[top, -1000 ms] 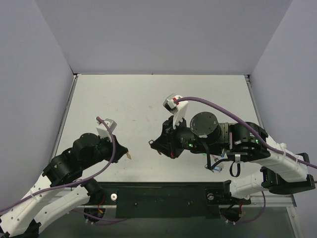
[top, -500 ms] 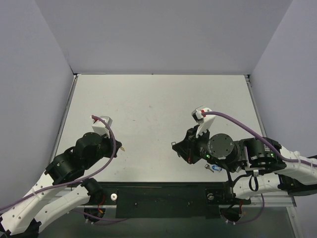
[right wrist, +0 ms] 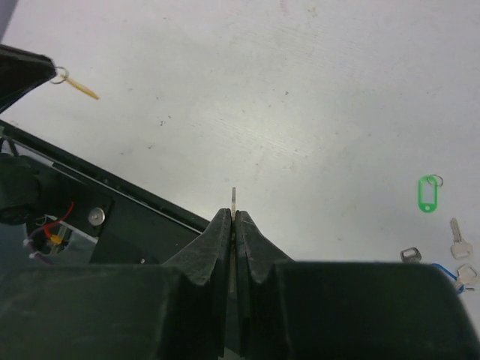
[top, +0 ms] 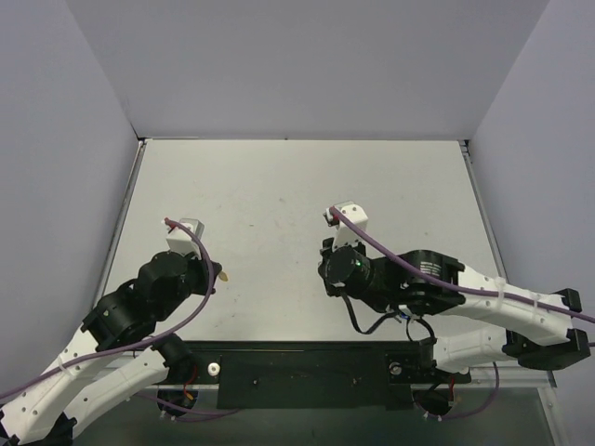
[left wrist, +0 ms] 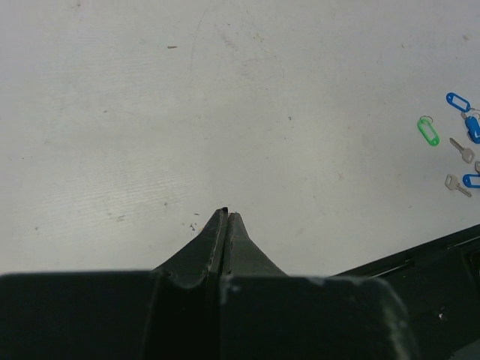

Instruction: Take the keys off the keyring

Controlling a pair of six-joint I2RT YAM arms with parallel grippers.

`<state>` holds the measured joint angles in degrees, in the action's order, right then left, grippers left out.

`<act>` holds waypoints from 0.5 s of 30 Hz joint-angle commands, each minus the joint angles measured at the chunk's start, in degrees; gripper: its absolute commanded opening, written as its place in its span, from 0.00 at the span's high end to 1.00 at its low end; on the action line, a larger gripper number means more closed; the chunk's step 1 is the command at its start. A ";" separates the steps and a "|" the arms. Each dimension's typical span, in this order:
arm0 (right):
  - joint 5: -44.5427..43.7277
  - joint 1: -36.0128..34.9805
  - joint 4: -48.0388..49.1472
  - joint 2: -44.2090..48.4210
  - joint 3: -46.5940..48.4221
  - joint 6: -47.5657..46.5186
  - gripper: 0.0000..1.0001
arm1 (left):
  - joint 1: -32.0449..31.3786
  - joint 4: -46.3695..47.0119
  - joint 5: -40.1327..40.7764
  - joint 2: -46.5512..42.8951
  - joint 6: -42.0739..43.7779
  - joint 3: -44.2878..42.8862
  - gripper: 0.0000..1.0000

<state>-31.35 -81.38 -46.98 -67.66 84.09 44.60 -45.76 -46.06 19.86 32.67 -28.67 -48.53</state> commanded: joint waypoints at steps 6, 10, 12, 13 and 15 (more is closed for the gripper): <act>11.13 16.32 -5.13 -5.90 2.21 -4.60 1.00 | -0.03 2.56 3.26 -1.46 0.28 0.37 1.00; 14.21 24.23 -6.71 -6.35 2.22 -5.75 1.00 | -0.03 2.65 3.52 -1.64 0.19 0.19 1.00; 15.26 28.27 -7.59 -6.35 1.51 -6.36 1.00 | -0.03 2.73 3.52 -1.73 0.19 0.19 1.00; 15.53 29.86 -7.69 -6.35 0.81 -6.45 1.00 | 0.05 2.82 3.35 -1.90 0.28 0.28 1.00; 17.72 33.91 -7.77 -6.08 -0.24 -7.24 1.00 | 0.14 2.82 3.17 -2.17 0.36 0.28 1.00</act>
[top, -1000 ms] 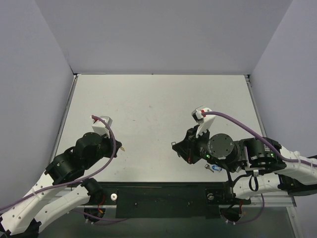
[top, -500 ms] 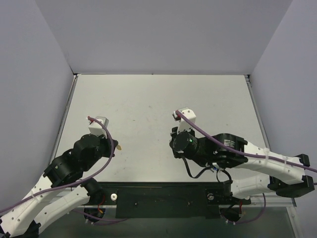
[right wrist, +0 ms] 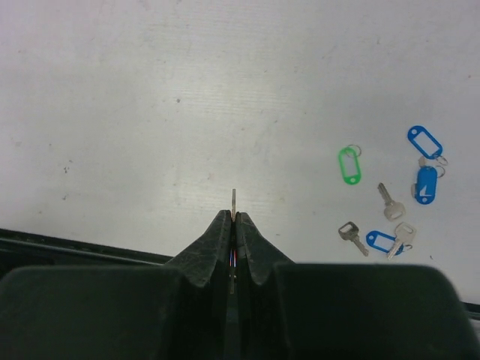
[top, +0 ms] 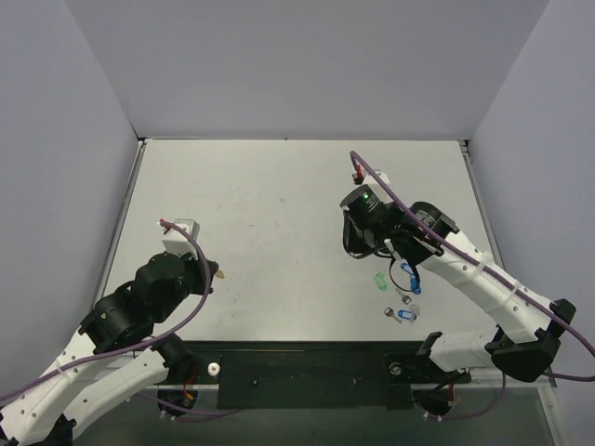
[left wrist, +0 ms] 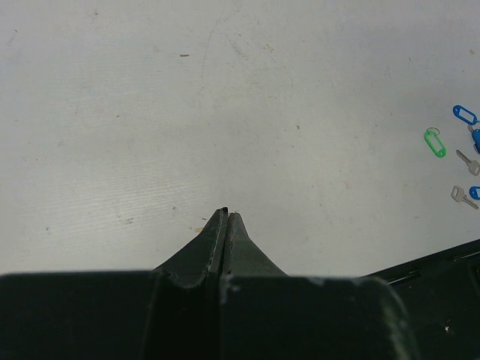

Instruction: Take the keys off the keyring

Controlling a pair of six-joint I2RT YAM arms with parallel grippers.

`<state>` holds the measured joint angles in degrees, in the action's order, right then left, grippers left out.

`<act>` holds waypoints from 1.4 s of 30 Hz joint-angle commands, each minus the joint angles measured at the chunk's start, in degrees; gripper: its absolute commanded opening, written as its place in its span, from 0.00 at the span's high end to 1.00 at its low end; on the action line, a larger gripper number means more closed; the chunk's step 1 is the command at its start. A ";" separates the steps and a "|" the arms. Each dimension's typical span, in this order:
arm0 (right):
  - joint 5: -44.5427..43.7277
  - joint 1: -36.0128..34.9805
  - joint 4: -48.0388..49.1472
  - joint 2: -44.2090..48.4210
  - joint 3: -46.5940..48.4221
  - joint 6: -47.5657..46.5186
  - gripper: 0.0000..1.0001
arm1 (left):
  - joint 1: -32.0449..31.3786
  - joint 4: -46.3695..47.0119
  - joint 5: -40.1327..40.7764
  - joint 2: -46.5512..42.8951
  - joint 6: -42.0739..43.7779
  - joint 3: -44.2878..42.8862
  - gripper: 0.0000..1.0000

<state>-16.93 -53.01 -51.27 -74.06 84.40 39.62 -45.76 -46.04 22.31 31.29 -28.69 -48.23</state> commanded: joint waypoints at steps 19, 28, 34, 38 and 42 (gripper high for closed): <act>11.74 34.03 4.86 -0.73 -21.63 -3.85 1.00 | 1.11 4.03 -1.30 -3.43 0.83 0.59 1.00; 16.49 40.44 9.08 -2.05 -25.43 -5.07 1.00 | 2.51 4.47 -2.35 -3.34 1.18 0.85 1.00; 16.49 41.68 9.08 -2.32 -25.78 -5.16 0.74 | 3.57 4.82 -3.40 -3.34 1.44 0.94 1.00; 18.69 41.68 8.90 -1.53 -25.87 -4.64 0.48 | 4.53 5.35 -4.37 -3.16 1.62 1.03 1.00; 19.47 41.68 8.55 0.67 -25.43 -3.93 0.40 | 5.41 5.44 -5.08 -3.16 1.88 1.03 1.00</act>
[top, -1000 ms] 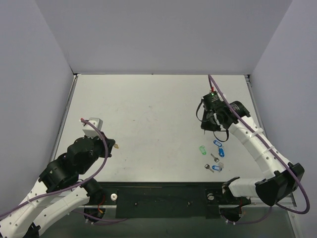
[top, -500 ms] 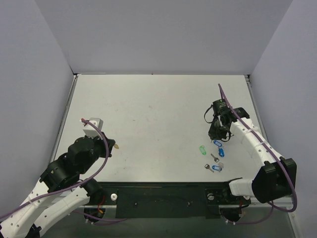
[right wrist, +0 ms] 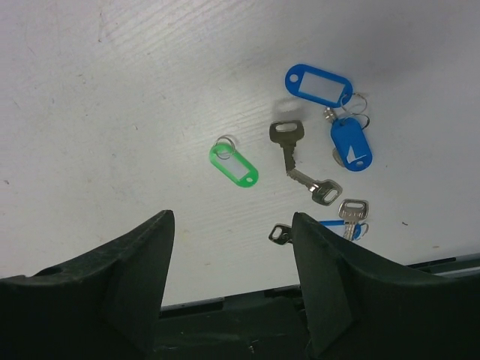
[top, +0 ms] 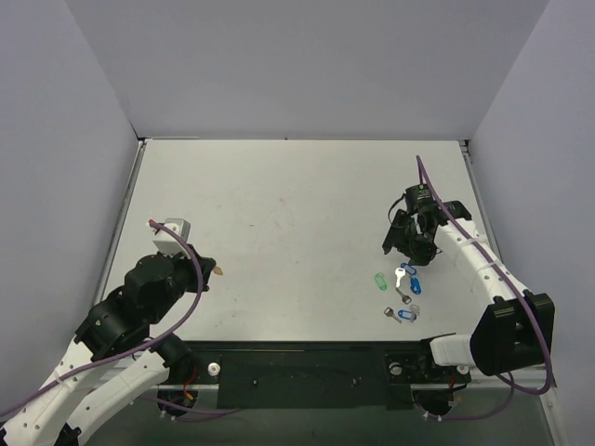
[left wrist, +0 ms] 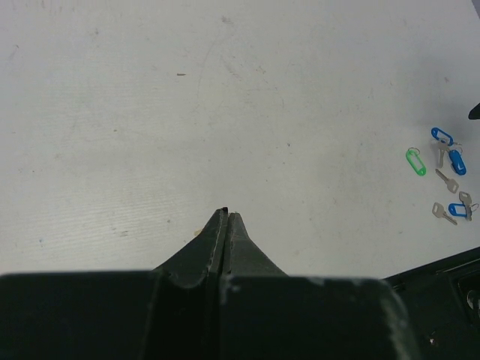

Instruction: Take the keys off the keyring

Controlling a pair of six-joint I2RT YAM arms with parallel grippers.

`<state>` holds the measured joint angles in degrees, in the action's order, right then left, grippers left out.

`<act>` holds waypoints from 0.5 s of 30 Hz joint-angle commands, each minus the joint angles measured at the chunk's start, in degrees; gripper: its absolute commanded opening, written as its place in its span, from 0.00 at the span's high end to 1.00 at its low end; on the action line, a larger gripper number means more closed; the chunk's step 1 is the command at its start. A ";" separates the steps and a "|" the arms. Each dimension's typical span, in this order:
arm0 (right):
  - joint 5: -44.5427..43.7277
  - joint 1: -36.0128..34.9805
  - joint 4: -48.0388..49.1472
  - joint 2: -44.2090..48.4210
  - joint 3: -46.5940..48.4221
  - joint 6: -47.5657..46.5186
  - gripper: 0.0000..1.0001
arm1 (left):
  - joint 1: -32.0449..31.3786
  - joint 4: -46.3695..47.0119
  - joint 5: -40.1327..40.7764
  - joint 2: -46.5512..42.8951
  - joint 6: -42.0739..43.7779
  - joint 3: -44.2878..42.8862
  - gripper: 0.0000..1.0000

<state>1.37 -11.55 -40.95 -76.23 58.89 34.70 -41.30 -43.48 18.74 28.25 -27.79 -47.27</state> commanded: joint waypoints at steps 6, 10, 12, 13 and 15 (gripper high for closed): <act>9.86 -3.11 1.30 8.27 0.44 1.16 0.40 | 1.75 3.40 -2.92 0.05 1.16 0.24 1.00; 14.71 -9.43 8.94 13.72 -1.14 3.27 0.40 | 2.01 3.49 -3.80 0.40 1.25 0.16 1.00; 16.46 -11.99 12.18 15.92 -2.28 5.11 0.40 | 2.01 3.49 -4.06 0.58 1.42 0.24 1.00; 17.35 -12.61 13.69 16.54 -3.42 5.90 0.41 | 2.10 3.49 -4.15 0.75 1.42 0.07 1.00; 19.63 -14.81 17.47 18.82 -5.18 8.19 0.42 | 2.10 3.23 -4.24 0.49 1.25 -0.19 1.00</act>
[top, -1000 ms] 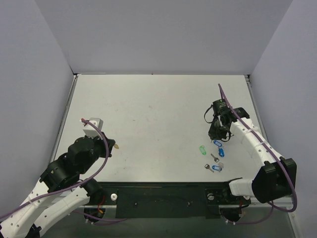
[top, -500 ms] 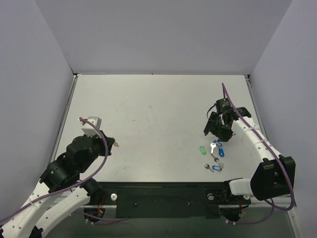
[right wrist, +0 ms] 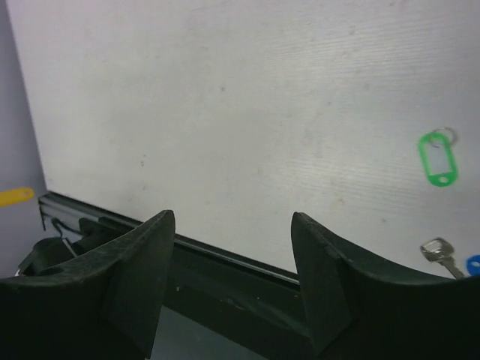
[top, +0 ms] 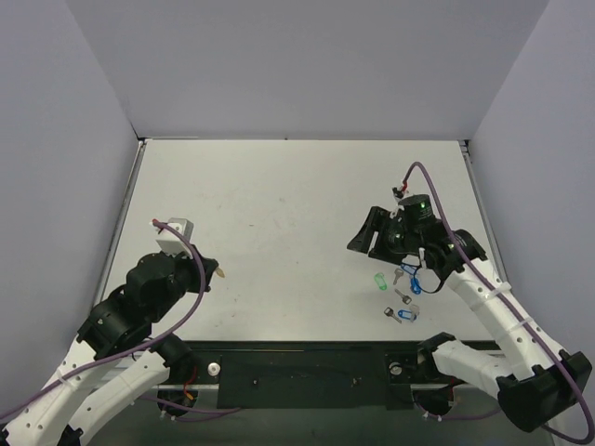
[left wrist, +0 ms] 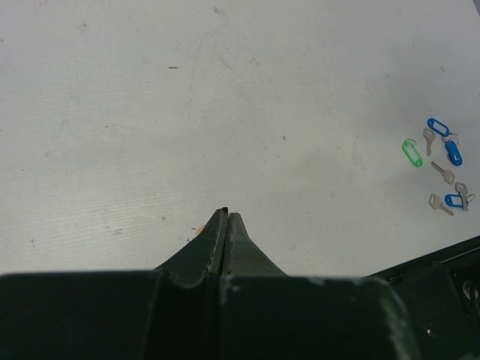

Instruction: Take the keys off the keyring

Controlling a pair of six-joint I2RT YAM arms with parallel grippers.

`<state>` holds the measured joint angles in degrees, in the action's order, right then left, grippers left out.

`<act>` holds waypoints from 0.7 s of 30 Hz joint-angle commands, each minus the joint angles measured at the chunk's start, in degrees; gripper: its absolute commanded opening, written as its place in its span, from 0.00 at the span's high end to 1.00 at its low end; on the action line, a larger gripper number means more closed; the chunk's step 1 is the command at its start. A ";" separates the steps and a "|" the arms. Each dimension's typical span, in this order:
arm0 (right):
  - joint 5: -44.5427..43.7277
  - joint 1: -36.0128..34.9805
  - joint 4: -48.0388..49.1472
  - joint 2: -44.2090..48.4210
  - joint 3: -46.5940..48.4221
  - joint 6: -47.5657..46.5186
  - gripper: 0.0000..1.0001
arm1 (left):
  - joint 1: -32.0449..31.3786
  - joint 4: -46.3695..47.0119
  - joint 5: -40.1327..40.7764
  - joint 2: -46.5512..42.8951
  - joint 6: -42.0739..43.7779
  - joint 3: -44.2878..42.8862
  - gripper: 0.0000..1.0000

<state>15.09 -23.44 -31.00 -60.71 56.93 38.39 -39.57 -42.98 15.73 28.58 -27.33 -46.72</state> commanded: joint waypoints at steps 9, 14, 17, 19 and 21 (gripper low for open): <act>-2.86 -20.23 13.16 8.68 -1.91 6.08 0.44 | 0.37 2.72 -4.63 -3.26 -8.33 1.18 1.00; -10.50 -30.59 15.97 7.62 -1.03 4.85 0.45 | 0.37 7.56 -8.69 -8.18 -17.74 5.76 1.00; -18.06 -36.14 18.25 7.79 -0.59 2.75 0.47 | 0.37 6.51 -8.08 -9.33 -24.23 4.72 1.00; -20.36 -39.65 21.06 7.18 -0.76 0.29 0.48 | 0.37 5.11 -8.17 -8.98 -27.23 3.48 1.00; -22.03 -42.64 23.79 6.31 -0.68 -2.00 0.48 | 0.37 4.49 -9.21 -8.02 -29.34 2.08 1.00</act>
<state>1.56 -61.39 -14.79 -53.25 53.89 41.45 -39.53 -39.94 8.60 19.75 -47.90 -40.73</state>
